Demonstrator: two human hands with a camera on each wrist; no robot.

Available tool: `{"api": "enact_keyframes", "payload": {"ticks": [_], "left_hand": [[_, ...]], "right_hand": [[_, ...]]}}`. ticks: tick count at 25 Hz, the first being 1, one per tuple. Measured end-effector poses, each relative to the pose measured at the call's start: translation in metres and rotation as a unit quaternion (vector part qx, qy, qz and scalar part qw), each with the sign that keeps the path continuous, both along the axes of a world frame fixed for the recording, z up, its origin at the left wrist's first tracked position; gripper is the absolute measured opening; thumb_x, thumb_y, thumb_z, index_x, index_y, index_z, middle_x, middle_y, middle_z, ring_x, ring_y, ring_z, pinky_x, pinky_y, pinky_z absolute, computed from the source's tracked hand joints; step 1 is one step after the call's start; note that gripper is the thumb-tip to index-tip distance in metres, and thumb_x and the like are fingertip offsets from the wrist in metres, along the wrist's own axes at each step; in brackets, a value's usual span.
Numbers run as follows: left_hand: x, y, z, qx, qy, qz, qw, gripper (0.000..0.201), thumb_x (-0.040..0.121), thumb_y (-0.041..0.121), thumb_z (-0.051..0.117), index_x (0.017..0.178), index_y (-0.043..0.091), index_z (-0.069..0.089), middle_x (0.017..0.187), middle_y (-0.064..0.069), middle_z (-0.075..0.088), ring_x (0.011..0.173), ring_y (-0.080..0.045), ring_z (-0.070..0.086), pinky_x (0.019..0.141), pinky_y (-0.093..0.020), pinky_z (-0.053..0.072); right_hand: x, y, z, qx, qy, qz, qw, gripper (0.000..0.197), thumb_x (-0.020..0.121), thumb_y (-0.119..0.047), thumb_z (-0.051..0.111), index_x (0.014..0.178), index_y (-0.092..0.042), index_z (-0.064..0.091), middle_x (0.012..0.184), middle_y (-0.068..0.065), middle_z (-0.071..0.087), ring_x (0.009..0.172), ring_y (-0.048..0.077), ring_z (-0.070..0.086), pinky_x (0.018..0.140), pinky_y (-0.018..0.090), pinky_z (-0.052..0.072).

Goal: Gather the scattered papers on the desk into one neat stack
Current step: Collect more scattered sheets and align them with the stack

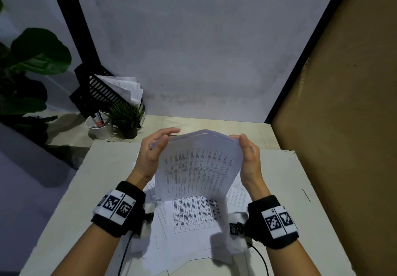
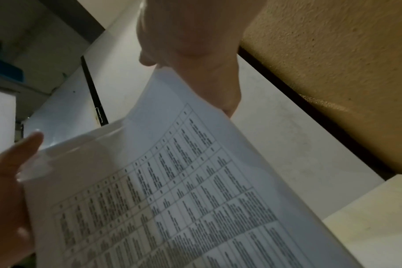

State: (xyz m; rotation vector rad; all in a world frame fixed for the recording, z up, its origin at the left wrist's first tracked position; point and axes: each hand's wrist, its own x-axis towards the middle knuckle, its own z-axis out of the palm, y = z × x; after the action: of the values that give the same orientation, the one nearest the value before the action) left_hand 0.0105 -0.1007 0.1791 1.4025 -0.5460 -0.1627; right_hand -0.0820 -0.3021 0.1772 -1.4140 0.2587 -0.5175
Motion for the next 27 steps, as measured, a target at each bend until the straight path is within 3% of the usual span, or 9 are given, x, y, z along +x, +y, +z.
{"api": "enact_keyframes", "payload": {"ticks": [3,6,12,15,19,21,23,25,27], "left_hand": [[-0.002,-0.002,0.003,0.004,-0.005,0.02,1.0,0.045,0.064,0.058,0.058,0.09,0.021,0.066,0.081,0.019,0.071,0.072,0.001,0.062,0.061,-0.01,0.046],[-0.001,-0.001,0.0,0.006,0.012,0.012,1.0,0.037,0.068,0.046,0.049,0.091,0.022,0.067,0.077,0.013,0.073,0.071,-0.002,0.063,0.062,-0.012,0.047],[0.0,0.0,-0.003,0.013,0.01,-0.005,1.0,0.035,0.068,0.046,0.05,0.094,0.029,0.067,0.081,0.014,0.074,0.076,-0.002,0.065,0.066,-0.013,0.049],[0.001,0.0,0.0,0.052,0.002,0.025,0.998,0.028,0.068,0.051,0.05,0.08,0.037,0.071,0.083,0.022,0.071,0.076,0.003,0.061,0.065,-0.01,0.046],[0.0,0.005,0.02,0.018,-0.036,0.038,0.998,0.026,0.071,0.044,0.049,0.079,0.037,0.073,0.081,0.019,0.072,0.078,0.001,0.062,0.068,-0.012,0.047],[-0.003,0.01,0.02,0.003,-0.043,0.037,0.998,0.026,0.072,0.043,0.05,0.085,0.035,0.071,0.082,0.017,0.073,0.079,-0.002,0.064,0.067,-0.014,0.048],[-0.007,0.012,0.005,0.023,-0.018,0.035,0.999,0.031,0.068,0.05,0.057,0.09,0.031,0.067,0.082,0.017,0.072,0.077,-0.001,0.064,0.067,-0.016,0.05],[-0.013,0.011,-0.017,0.034,0.05,0.044,0.997,0.058,0.052,0.066,0.069,0.093,0.026,0.065,0.081,0.013,0.073,0.079,-0.004,0.067,0.068,-0.02,0.052],[-0.016,0.012,-0.025,0.033,0.1,0.072,0.992,0.081,0.038,0.075,0.071,0.096,0.02,0.064,0.084,0.002,0.072,0.084,-0.016,0.068,0.069,-0.026,0.056]], "right_hand": [[0.003,-0.001,0.001,-0.003,0.006,-0.01,1.0,0.045,0.065,-0.054,0.057,0.061,-0.01,0.053,0.057,-0.004,0.048,0.052,0.007,0.043,0.052,0.022,0.034],[0.004,-0.003,0.003,-0.02,0.017,-0.012,1.0,0.033,0.062,-0.044,0.054,0.062,-0.011,0.062,0.063,-0.003,0.059,0.059,0.006,0.051,0.054,0.018,0.04],[0.003,-0.008,0.001,-0.032,0.012,0.025,0.999,0.025,0.064,-0.039,0.062,0.074,-0.016,0.066,0.069,-0.014,0.066,0.065,0.0,0.057,0.057,0.012,0.045],[0.0,-0.004,-0.004,-0.062,0.058,0.032,0.996,0.008,0.074,-0.015,0.073,0.078,-0.02,0.068,0.063,-0.014,0.069,0.062,0.001,0.063,0.062,0.022,0.049],[-0.006,-0.001,0.003,-0.059,0.013,0.001,0.998,0.023,0.078,-0.002,0.066,0.07,-0.024,0.069,0.059,-0.014,0.068,0.059,0.0,0.062,0.058,0.018,0.05],[-0.009,-0.002,0.003,-0.049,-0.009,0.024,0.998,0.019,0.078,-0.004,0.067,0.075,-0.023,0.068,0.062,-0.014,0.068,0.062,0.001,0.061,0.057,0.016,0.05],[-0.011,0.002,-0.006,-0.052,0.026,0.048,0.997,0.018,0.071,-0.011,0.074,0.084,-0.02,0.066,0.068,-0.014,0.07,0.067,0.001,0.064,0.062,0.018,0.052],[-0.011,0.012,-0.019,-0.049,0.082,0.039,0.995,0.022,0.07,-0.008,0.075,0.083,-0.022,0.066,0.068,-0.014,0.072,0.07,0.0,0.066,0.069,0.025,0.051],[-0.009,0.016,-0.025,-0.036,0.093,0.01,0.995,0.023,0.074,0.0,0.069,0.078,-0.023,0.065,0.064,-0.014,0.071,0.066,-0.001,0.066,0.069,0.028,0.05]]}}
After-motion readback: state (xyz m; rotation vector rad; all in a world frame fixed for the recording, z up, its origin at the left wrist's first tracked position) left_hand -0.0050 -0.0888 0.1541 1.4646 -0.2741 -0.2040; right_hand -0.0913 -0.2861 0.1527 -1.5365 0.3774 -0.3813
